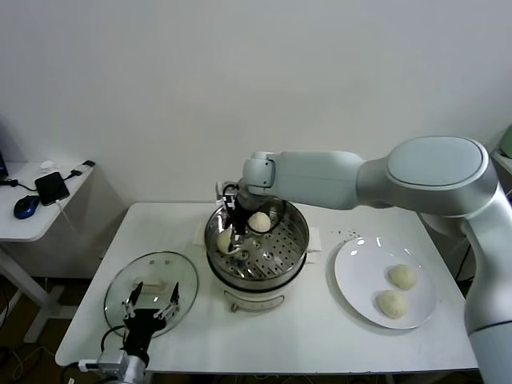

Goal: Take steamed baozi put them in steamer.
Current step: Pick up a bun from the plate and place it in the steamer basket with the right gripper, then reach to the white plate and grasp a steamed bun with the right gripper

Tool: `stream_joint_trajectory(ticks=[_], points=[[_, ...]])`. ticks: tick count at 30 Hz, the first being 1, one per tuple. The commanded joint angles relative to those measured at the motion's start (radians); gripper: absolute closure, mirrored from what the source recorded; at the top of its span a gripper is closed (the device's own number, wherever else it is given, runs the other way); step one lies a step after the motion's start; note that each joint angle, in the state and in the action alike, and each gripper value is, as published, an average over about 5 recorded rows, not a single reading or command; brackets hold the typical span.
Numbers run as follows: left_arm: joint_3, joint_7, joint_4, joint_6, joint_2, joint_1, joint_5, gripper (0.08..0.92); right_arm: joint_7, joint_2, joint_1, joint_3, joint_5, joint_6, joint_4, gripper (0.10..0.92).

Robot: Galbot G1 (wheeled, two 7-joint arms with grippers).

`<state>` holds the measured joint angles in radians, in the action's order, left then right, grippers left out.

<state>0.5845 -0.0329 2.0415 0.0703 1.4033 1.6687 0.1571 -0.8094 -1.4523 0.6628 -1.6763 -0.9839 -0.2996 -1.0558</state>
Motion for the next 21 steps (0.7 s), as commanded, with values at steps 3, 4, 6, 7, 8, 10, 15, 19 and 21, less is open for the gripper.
stream_joint_trajectory(ticks=[3,4,6,7,8,10,15,19,21], points=[[-0.005,0.001,0.013,0.001,0.003,0.004,-0.003,0.177,-0.217,0.237,0.305,-0.109,0.016,0.117,-0.195,0.204],[-0.006,0.002,0.014,0.001,0.002,0.005,-0.004,0.177,-0.221,0.289,0.349,-0.129,0.017,0.122,-0.232,0.204],[-0.008,0.002,0.017,0.001,0.001,0.005,-0.004,0.177,-0.219,0.397,0.442,-0.172,0.032,0.12,-0.314,0.203],[-0.008,0.002,0.018,0.001,0.001,0.005,-0.004,0.177,-0.216,0.45,0.484,-0.197,0.048,0.115,-0.357,0.203],[-0.009,0.002,0.018,0.001,0.0,0.004,-0.004,0.177,-0.215,0.497,0.52,-0.223,0.065,0.112,-0.395,0.203],[-0.011,0.002,0.019,0.001,0.001,0.003,-0.003,0.177,-0.218,0.587,0.584,-0.294,0.101,0.112,-0.46,0.202],[-0.016,0.002,0.02,0.001,0.001,0.003,-0.007,0.177,-0.219,0.776,0.665,-0.526,0.272,0.127,-0.557,0.203],[-0.016,0.001,0.018,-0.001,0.005,0.004,-0.013,0.177,-0.172,0.886,0.615,-0.611,0.398,0.106,-0.596,0.203],[-0.014,0.001,0.018,-0.002,0.008,0.006,-0.015,0.177,-0.134,0.934,0.556,-0.602,0.433,0.088,-0.598,0.203]])
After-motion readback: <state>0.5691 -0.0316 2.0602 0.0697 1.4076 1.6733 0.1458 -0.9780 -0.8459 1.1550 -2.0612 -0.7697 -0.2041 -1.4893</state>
